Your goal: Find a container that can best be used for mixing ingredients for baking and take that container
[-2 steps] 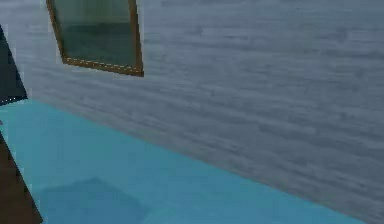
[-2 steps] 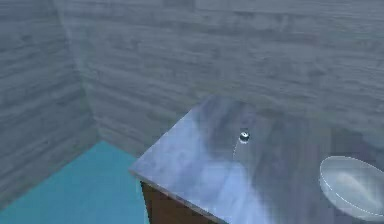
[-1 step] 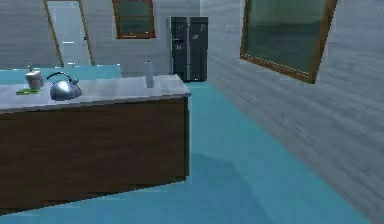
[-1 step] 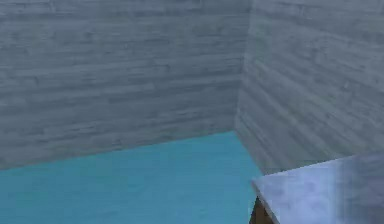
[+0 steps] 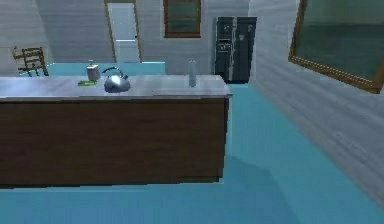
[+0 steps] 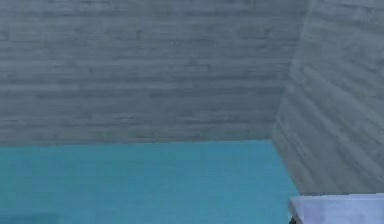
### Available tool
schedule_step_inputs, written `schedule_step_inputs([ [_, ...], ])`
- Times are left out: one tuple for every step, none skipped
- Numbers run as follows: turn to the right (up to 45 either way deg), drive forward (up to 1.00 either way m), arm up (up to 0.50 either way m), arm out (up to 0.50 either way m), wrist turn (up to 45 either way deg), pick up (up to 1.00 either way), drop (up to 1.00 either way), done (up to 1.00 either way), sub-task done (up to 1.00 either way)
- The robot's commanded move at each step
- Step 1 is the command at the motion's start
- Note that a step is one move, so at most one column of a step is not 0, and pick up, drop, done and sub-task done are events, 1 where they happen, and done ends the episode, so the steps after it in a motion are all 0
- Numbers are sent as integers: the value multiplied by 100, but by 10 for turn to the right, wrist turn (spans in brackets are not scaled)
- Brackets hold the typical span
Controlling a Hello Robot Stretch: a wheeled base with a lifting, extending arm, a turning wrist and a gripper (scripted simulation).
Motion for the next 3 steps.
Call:
schedule_step_inputs([
  [0,25,0,0,0,0,0,0,0],
  [450,0,0,0,0,0,0,0,0],
  [450,0,0,0,0,0,0,0,0],
])
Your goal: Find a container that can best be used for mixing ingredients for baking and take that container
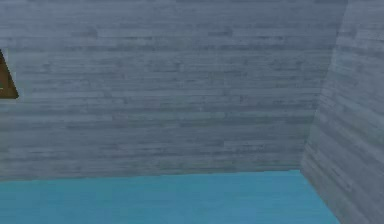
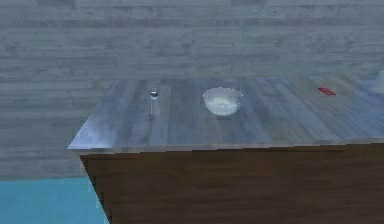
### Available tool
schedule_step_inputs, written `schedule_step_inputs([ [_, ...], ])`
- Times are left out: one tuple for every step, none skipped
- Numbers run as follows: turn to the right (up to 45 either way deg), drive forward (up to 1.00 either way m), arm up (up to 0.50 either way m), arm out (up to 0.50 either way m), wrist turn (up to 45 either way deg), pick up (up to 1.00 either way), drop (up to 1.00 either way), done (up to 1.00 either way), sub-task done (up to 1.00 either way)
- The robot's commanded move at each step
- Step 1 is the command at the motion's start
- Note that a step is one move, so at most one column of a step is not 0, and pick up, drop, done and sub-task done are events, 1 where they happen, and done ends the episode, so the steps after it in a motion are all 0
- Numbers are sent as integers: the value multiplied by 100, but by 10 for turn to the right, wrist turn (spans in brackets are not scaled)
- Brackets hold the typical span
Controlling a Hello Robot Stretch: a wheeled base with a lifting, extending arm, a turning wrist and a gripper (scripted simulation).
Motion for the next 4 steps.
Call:
schedule_step_inputs([
  [90,0,0,0,0,0,0,0,0],
  [0,0,50,0,0,0,0,0,0],
  [0,0,38,0,0,0,0,0,0],
  [0,0,0,44,0,0,0,0,0],
])
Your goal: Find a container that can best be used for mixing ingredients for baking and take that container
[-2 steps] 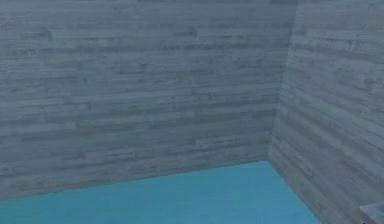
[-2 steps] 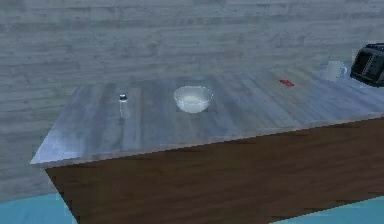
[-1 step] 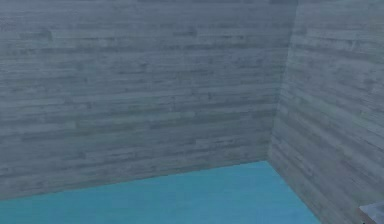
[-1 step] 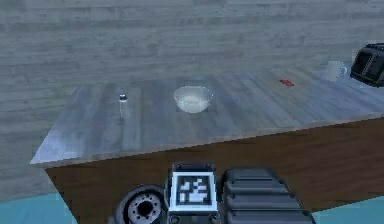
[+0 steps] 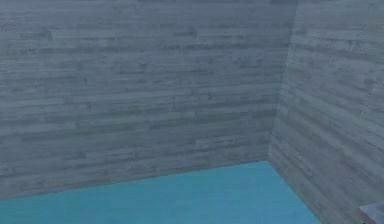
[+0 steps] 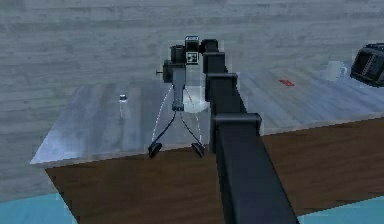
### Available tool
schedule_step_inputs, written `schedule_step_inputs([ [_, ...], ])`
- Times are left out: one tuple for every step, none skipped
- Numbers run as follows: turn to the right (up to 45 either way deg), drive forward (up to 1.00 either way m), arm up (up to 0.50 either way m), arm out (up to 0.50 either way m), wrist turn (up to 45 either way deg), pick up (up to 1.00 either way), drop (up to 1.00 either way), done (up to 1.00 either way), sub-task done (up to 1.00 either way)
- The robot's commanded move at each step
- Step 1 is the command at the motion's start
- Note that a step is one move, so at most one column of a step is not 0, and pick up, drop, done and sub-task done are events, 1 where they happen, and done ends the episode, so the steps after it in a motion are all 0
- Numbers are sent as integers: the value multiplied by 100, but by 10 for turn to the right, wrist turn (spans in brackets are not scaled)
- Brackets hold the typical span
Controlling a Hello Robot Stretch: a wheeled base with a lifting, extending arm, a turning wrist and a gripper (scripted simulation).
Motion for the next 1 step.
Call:
schedule_step_inputs([
  [0,0,0,0,450,0,0,0,0],
])
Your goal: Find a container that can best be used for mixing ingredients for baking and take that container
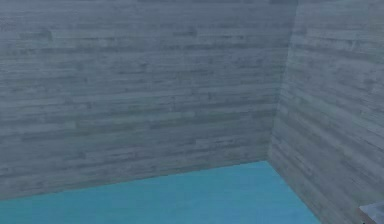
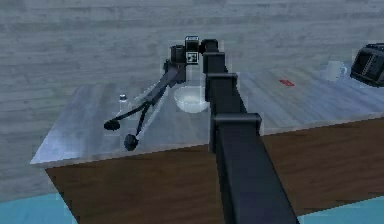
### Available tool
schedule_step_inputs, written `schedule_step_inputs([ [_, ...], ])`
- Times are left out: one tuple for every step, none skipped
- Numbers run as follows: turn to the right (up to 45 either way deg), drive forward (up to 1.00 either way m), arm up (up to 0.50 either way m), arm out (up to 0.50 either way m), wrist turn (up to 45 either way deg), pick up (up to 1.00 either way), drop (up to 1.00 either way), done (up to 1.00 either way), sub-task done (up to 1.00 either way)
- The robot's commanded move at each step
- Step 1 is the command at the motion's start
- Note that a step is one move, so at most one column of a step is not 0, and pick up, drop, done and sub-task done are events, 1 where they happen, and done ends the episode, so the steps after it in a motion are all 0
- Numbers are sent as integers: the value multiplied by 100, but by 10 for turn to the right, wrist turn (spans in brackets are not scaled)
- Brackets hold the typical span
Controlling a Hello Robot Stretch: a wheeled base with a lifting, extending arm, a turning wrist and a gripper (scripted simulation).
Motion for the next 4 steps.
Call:
schedule_step_inputs([
  [0,0,0,0,450,0,0,0,0],
  [0,0,0,0,450,0,0,0,0],
  [0,0,0,0,450,0,0,0,0],
  [0,0,0,0,60,0,0,0,0],
])
